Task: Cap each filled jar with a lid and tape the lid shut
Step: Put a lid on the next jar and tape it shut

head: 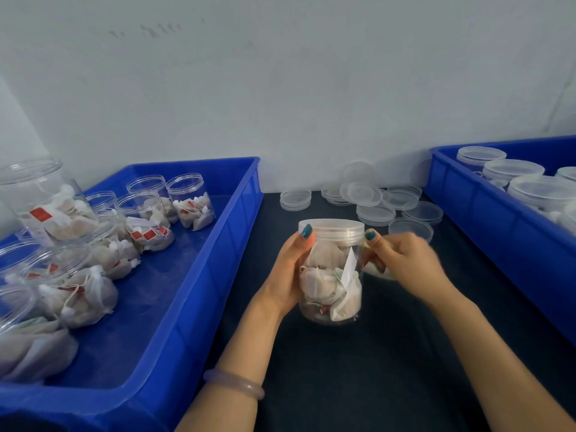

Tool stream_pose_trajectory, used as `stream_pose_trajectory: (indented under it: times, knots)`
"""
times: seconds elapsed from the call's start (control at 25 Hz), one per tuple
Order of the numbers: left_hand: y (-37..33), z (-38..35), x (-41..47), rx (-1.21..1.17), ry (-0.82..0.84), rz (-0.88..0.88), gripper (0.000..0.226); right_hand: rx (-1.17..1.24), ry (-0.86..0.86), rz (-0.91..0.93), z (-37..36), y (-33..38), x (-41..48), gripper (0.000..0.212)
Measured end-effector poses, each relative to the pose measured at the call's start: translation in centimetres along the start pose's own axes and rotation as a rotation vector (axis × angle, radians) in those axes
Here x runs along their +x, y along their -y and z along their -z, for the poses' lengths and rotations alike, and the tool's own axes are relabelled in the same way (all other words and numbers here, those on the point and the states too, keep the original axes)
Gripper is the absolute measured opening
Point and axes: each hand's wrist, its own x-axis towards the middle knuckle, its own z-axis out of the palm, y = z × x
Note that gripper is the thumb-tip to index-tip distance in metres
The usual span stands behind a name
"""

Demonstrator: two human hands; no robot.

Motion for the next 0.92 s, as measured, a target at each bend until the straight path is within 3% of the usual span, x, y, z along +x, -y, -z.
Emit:
stream_pose_trajectory:
  times: [0.08, 0.12, 0.28, 0.36, 0.44, 0.6, 0.72, 0.76, 0.84, 0.92]
  knots:
    - [0.0, 0.0, 0.0, -0.017, 0.005, 0.015, 0.068, 0.283, 0.219, -0.089, -0.1, 0.6, -0.1, 0.065]
    - [0.0, 0.2, 0.0, -0.024, -0.003, 0.026, 0.069, 0.328, 0.228, -0.096, 0.0, 0.7, -0.1, 0.072]
    - [-0.3, 1.2, 0.1, 0.000, -0.075, 0.093, 0.061, -0.024, -0.003, -0.043, 1.7, 0.5, -0.2, 0.071]
    - [-0.5, 1.5, 0.2, 0.051, -0.140, 0.107, 0.076, -0.172, -0.042, -0.047, 2.7, 0.1, -0.4, 0.068]
    - [-0.7, 1.5, 0.1, 0.108, -0.183, 0.089, 0.090, -0.180, -0.058, -0.054, 3.0, -0.1, -0.5, 0.069]
    - [-1.1, 1.6, 0.1, 0.165, -0.224, 0.036, 0.081, -0.192, -0.153, -0.040, 3.1, -0.1, -0.5, 0.076]
    - [-1.1, 1.3, -0.1, 0.122, -0.202, 0.025, 0.101, -0.118, -0.098, -0.076, 2.6, 0.2, -0.5, 0.074]
    - [-0.8, 1.2, -0.1, 0.085, -0.170, 0.028, 0.096, -0.067, -0.074, -0.083, 2.3, 0.4, -0.5, 0.071]
    - [-0.5, 0.7, -0.2, 0.007, -0.087, 0.056, 0.058, 0.037, -0.043, -0.078, 1.8, 0.8, -0.4, 0.063]
    - [-0.4, 0.4, -0.5, -0.076, -0.048, 0.113, 0.055, 0.115, -0.034, -0.053, 1.6, 1.2, -0.5, 0.056]
